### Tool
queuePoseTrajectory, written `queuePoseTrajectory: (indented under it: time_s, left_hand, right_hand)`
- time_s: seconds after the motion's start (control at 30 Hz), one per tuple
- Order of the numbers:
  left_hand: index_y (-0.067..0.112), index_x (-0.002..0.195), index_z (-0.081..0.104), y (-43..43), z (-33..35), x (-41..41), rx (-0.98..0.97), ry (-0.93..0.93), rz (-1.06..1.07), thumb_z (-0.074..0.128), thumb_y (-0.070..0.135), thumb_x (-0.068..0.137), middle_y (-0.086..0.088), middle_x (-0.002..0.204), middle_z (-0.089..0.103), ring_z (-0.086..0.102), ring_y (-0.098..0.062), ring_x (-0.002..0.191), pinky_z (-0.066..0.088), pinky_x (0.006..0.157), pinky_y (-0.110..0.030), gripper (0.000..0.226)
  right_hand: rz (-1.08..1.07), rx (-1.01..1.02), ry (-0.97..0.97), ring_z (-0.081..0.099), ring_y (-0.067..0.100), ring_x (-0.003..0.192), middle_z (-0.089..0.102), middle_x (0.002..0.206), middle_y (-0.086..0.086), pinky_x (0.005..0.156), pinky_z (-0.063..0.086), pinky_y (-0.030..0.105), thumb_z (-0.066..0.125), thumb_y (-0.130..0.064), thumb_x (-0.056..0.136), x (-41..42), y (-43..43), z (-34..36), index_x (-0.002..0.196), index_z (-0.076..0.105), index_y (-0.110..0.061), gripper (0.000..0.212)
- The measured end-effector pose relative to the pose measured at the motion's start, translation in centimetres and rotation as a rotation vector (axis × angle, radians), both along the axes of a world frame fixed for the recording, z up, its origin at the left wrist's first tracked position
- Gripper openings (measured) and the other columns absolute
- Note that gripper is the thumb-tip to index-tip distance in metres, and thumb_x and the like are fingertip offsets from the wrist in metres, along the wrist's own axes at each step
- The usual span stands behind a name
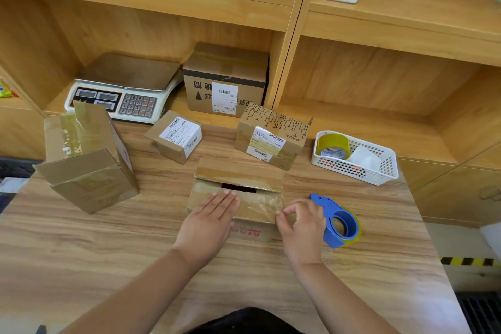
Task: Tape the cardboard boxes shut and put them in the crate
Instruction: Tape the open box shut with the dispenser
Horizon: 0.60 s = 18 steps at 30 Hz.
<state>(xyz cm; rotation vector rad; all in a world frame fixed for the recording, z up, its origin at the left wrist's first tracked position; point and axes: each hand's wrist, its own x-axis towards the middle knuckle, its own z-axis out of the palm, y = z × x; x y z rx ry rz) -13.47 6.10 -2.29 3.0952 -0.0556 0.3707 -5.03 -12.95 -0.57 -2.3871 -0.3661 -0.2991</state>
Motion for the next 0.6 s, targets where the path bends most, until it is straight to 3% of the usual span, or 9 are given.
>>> queuePoseTrajectory:
  time_s: [0.13, 0.23, 0.33, 0.47, 0.6]
  left_hand:
    - [0.002, 0.124, 0.059, 0.0, -0.5, 0.2, 0.005, -0.064, 0.001, 0.036, 0.014, 0.083, -0.012, 0.129, 0.06, 0.059, -0.023, 0.118, 0.012, 0.114, -0.034, 0.049]
    - [0.002, 0.124, 0.06, 0.0, -0.6, 0.2, 0.004, -0.092, -0.003, 0.036, 0.012, 0.082, -0.012, 0.128, 0.06, 0.059, -0.023, 0.117, 0.013, 0.114, -0.033, 0.049]
    - [0.002, 0.122, 0.061, -0.1, -0.5, 0.2, -0.008, -0.108, 0.002, 0.036, 0.012, 0.081, -0.012, 0.126, 0.062, 0.06, -0.024, 0.116, 0.013, 0.114, -0.032, 0.049]
    - [0.003, 0.121, 0.063, -0.1, -0.8, 0.3, -0.004, -0.118, -0.005, 0.037, 0.012, 0.081, -0.012, 0.125, 0.062, 0.06, -0.023, 0.116, 0.013, 0.114, -0.031, 0.048]
    - [0.002, 0.121, 0.062, 0.2, -1.3, 0.4, 0.002, -0.137, -0.027, 0.038, 0.012, 0.083, -0.012, 0.126, 0.062, 0.06, -0.024, 0.116, 0.016, 0.114, -0.032, 0.046]
  right_hand:
    - [-0.038, -0.063, 0.032, 0.053, 0.029, 0.099, 0.057, 0.103, 0.006, 0.089, 0.037, 0.037, 0.079, -0.016, 0.073, -0.1, 0.3, 0.3, 0.106, 0.057, -0.008, 0.041]
    - [0.154, -0.209, -0.208, 0.049, 0.024, 0.108, 0.059, 0.118, 0.006, 0.096, 0.031, 0.032, 0.061, -0.022, 0.082, -0.7, 0.7, 0.8, 0.113, 0.055, -0.012, 0.033]
    - [0.401, -0.376, -0.275, 0.048, 0.021, 0.126, 0.058, 0.131, 0.008, 0.111, 0.024, 0.034, 0.04, -0.027, 0.094, -1.9, 1.9, 0.6, 0.123, 0.06, -0.008, 0.041]
    - [0.553, -0.589, -0.194, 0.046, 0.019, 0.131, 0.055, 0.136, 0.009, 0.11, 0.025, 0.039, 0.01, -0.033, 0.104, -3.2, 2.8, -0.2, 0.129, 0.058, -0.007, 0.06]
    - [0.544, -0.63, -0.194, 0.045, 0.018, 0.132, 0.056, 0.136, 0.006, 0.11, 0.025, 0.04, 0.012, -0.037, 0.104, -2.7, 2.0, -0.4, 0.131, 0.055, -0.007, 0.059]
